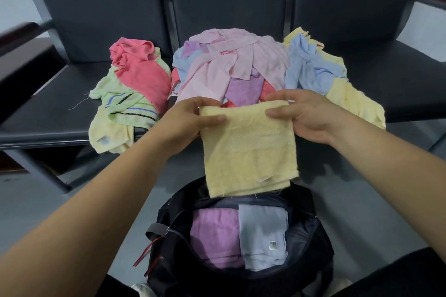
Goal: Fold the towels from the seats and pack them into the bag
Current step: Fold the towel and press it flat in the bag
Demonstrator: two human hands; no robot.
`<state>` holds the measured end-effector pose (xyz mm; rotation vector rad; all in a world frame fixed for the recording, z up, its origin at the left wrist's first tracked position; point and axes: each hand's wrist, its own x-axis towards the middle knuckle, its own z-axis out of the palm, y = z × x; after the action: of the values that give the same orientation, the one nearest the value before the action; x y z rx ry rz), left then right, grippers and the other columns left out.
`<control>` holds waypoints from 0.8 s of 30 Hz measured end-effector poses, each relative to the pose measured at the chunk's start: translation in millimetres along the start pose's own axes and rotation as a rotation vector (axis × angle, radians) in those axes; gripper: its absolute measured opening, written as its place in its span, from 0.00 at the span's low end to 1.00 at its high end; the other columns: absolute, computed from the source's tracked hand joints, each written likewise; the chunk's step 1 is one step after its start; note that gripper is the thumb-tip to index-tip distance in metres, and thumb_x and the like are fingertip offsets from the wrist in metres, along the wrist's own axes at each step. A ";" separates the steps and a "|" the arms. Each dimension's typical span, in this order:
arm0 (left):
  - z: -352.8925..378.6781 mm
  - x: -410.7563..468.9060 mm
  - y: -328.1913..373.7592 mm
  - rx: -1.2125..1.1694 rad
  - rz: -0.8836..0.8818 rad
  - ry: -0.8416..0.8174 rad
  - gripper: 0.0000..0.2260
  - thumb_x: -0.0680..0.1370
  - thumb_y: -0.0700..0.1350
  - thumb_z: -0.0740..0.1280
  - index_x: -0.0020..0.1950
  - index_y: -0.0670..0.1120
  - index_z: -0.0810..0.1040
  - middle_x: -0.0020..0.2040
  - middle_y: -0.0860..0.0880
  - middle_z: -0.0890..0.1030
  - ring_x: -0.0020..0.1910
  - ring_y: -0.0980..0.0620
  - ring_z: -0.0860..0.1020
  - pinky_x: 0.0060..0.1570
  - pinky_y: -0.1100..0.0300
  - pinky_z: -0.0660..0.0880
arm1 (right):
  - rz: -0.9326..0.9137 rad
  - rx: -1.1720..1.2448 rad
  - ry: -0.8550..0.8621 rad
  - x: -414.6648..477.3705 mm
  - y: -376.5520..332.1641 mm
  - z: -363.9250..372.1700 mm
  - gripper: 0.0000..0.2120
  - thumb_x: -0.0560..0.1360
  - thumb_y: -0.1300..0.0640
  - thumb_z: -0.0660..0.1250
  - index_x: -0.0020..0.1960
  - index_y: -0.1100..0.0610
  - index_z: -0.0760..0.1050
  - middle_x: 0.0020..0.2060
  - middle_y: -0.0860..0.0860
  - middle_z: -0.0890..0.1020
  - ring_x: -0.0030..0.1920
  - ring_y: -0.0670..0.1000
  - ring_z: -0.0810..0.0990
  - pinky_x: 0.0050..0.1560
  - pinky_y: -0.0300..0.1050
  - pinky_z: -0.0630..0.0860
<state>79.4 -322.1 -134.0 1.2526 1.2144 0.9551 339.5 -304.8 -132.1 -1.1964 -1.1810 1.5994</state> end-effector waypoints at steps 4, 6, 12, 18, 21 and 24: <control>-5.2 3.6 -5.9 0.475 0.098 0.102 0.15 0.70 0.43 0.80 0.54 0.51 0.82 0.46 0.50 0.83 0.45 0.52 0.80 0.49 0.58 0.78 | -0.147 -0.599 0.136 1.2 3.1 -0.2 0.20 0.70 0.63 0.79 0.60 0.53 0.82 0.60 0.52 0.81 0.62 0.52 0.79 0.66 0.49 0.76; -5.1 5.6 -6.3 0.655 0.149 0.157 0.14 0.71 0.46 0.79 0.54 0.50 0.83 0.43 0.54 0.81 0.42 0.55 0.79 0.44 0.60 0.75 | -0.208 -0.787 0.186 0.5 2.5 2.9 0.21 0.70 0.59 0.80 0.61 0.52 0.81 0.59 0.49 0.80 0.61 0.49 0.78 0.63 0.45 0.75; -2.7 7.3 -10.2 0.811 0.364 0.299 0.05 0.75 0.47 0.75 0.47 0.48 0.81 0.36 0.55 0.76 0.36 0.57 0.73 0.34 0.69 0.64 | -0.379 -0.893 0.235 0.1 1.7 6.0 0.10 0.72 0.55 0.77 0.51 0.50 0.81 0.47 0.49 0.81 0.45 0.46 0.77 0.42 0.37 0.70; 6.5 15.7 -36.1 0.641 0.391 0.354 0.05 0.81 0.48 0.67 0.49 0.47 0.76 0.47 0.48 0.71 0.44 0.52 0.70 0.43 0.60 0.67 | -0.342 -0.462 0.264 11.8 21.5 4.2 0.10 0.72 0.56 0.78 0.50 0.54 0.79 0.45 0.56 0.79 0.46 0.51 0.78 0.48 0.46 0.76; 15.5 19.3 -69.8 0.731 0.254 0.241 0.08 0.82 0.48 0.65 0.50 0.42 0.73 0.40 0.50 0.74 0.42 0.46 0.73 0.39 0.54 0.64 | -0.182 -0.323 0.257 25.4 57.6 -2.5 0.11 0.71 0.61 0.79 0.48 0.54 0.79 0.45 0.57 0.84 0.48 0.57 0.84 0.53 0.55 0.80; 24.3 19.5 -108.8 0.693 0.101 0.170 0.08 0.82 0.48 0.65 0.48 0.44 0.71 0.42 0.47 0.77 0.44 0.44 0.75 0.41 0.53 0.67 | -0.003 -0.213 0.233 31.0 95.6 -13.8 0.10 0.71 0.65 0.77 0.49 0.57 0.80 0.47 0.58 0.85 0.50 0.59 0.86 0.50 0.53 0.83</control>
<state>95.3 -319.9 -246.0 1.8092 1.7119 0.7394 339.5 -296.1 -233.2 -1.4727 -1.2203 1.3143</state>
